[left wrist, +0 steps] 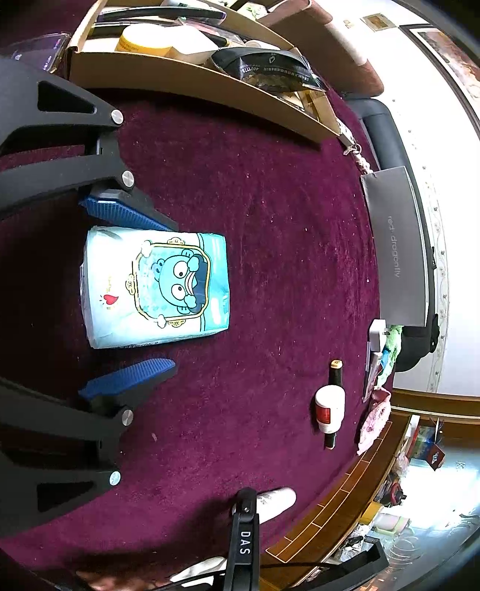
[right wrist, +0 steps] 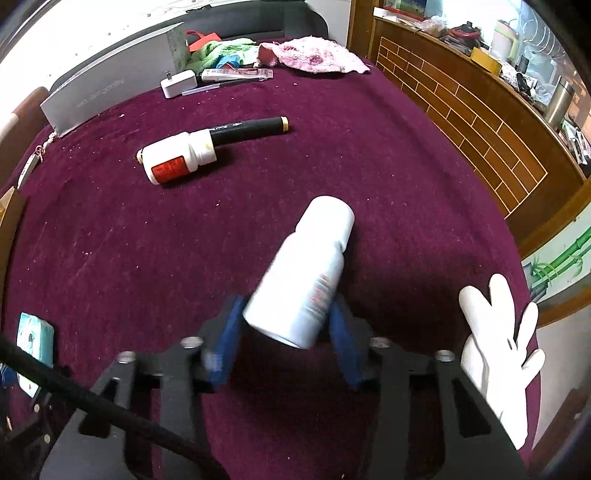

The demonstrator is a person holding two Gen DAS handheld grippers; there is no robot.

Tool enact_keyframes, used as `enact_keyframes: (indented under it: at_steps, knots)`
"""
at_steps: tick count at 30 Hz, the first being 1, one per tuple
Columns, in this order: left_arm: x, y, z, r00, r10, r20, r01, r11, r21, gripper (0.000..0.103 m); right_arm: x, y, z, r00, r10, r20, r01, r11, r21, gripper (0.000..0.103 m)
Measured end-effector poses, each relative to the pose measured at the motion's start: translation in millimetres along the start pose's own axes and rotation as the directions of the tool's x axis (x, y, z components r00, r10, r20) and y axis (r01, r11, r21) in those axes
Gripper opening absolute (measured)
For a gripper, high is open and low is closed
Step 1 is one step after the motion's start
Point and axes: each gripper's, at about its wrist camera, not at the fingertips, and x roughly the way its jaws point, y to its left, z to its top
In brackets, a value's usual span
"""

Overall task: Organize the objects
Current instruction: 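Grasp the white bottle with the right gripper while the left holds the blue packet, then carry the blue packet and white bottle toward the tray with both grippers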

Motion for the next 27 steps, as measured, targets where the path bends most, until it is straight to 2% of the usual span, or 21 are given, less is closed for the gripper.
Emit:
enact_keyframes:
  at_steps: [2,6,9,14,27]
  knots:
    - [0,0,0,1.0,0.0,0.0,0.0,1.0,0.001,0.061,-1,0,-1,1.0,0.005,-0.003,-0.005,1.0,-0.003,0.035]
    - [-1,0,0,1.0,0.001,0.002,-0.001,1.0,0.003,0.06,-5,-1,-6,0.999,0.033,-0.013,-0.033,0.999,0.005,0.034]
    - [-4,1,-1,1.0,-0.003,0.013,0.003,1.0,0.001,0.045,-8,-2,-10,0.998,0.054,-0.019,-0.053,0.999,0.012,0.034]
    - [-6,1,-3,1.0,-0.012,0.014,0.012,1.0,0.007,0.04,-13,-1,-18,0.995,0.091,-0.03,-0.091,0.996,0.016,0.034]
    - [-36,2,-11,0.996,-0.077,0.041,0.077,0.997,-0.006,0.038,-33,-5,-32,0.981,0.191,-0.034,-0.189,0.981,0.05,0.034]
